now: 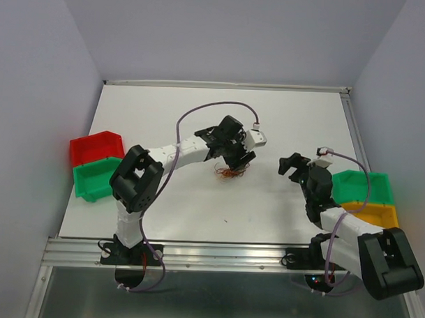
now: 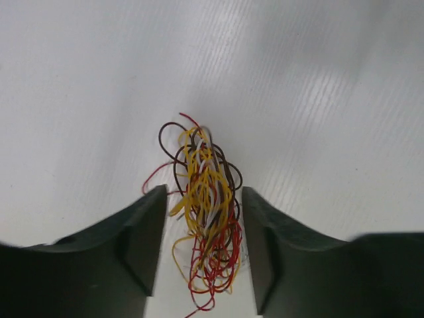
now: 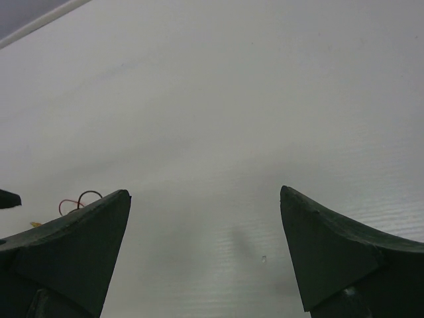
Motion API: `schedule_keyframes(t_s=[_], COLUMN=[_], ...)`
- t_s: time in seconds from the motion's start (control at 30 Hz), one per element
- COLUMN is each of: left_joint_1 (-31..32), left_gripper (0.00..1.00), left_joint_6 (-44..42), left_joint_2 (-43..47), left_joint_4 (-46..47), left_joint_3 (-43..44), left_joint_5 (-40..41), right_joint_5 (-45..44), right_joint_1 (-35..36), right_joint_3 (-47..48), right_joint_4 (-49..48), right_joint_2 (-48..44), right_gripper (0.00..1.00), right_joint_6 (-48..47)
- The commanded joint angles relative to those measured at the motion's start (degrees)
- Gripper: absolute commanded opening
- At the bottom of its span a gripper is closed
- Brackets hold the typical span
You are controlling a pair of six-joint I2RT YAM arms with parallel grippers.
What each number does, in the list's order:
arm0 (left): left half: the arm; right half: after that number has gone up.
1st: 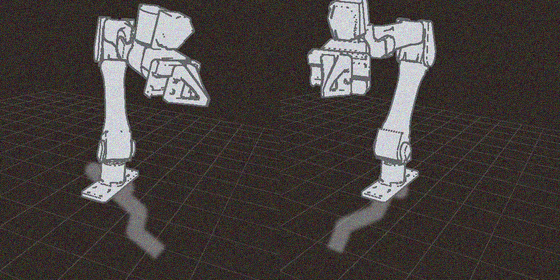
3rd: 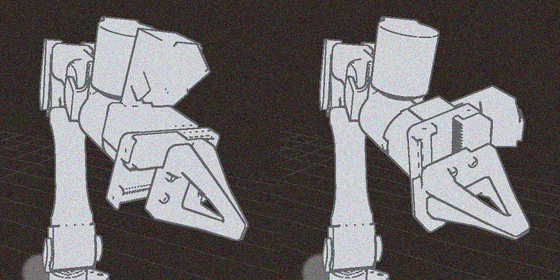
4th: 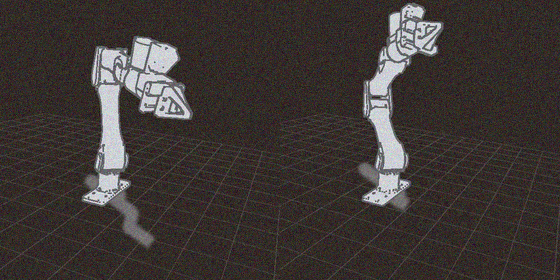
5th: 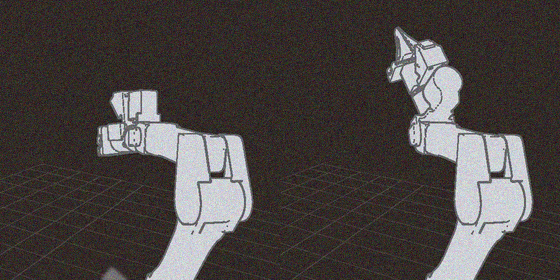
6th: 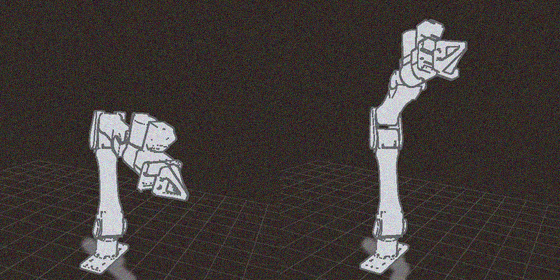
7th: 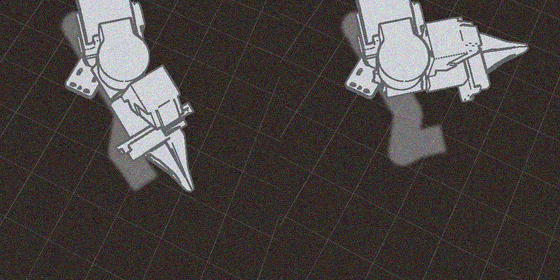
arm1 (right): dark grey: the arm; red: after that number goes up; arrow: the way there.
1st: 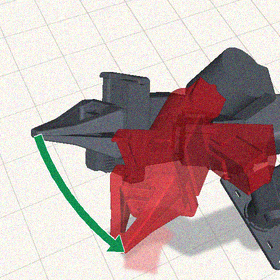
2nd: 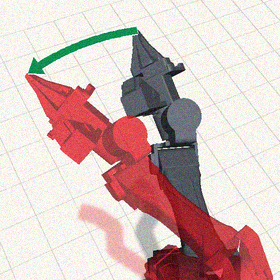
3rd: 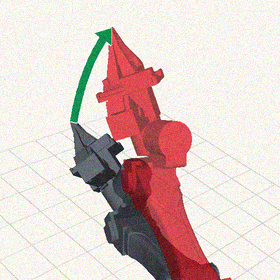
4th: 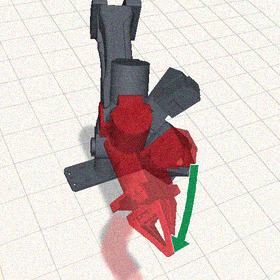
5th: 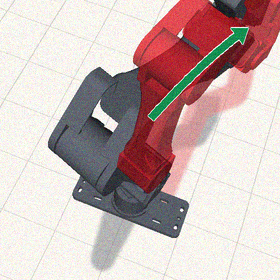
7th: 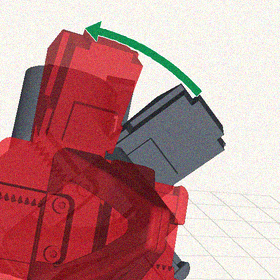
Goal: Untangle the cables
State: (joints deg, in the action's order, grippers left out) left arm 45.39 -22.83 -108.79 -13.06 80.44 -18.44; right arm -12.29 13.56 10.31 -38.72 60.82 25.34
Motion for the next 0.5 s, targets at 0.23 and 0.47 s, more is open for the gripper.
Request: schedule_keyframes(t_s=[0.23,0.47], left_joint_1=[-13.3,-12.6], left_gripper=[0.79,0.79], left_joint_6=[1.7,0.9], left_joint_2=[15.7,9.8], left_joint_4=[5.6,2.8], left_joint_3=[-10.5,-8.3], left_joint_5=[-13.4,-14.6], right_joint_5=[24.4,26.8], right_joint_1=[0.3,5.0], right_joint_3=[8.1,12.5], right_joint_4=[-2.2,-2.8], right_joint_2=[8.5,17.0], right_gripper=[0.94,0.79], right_joint_6=[0.1,0.2])
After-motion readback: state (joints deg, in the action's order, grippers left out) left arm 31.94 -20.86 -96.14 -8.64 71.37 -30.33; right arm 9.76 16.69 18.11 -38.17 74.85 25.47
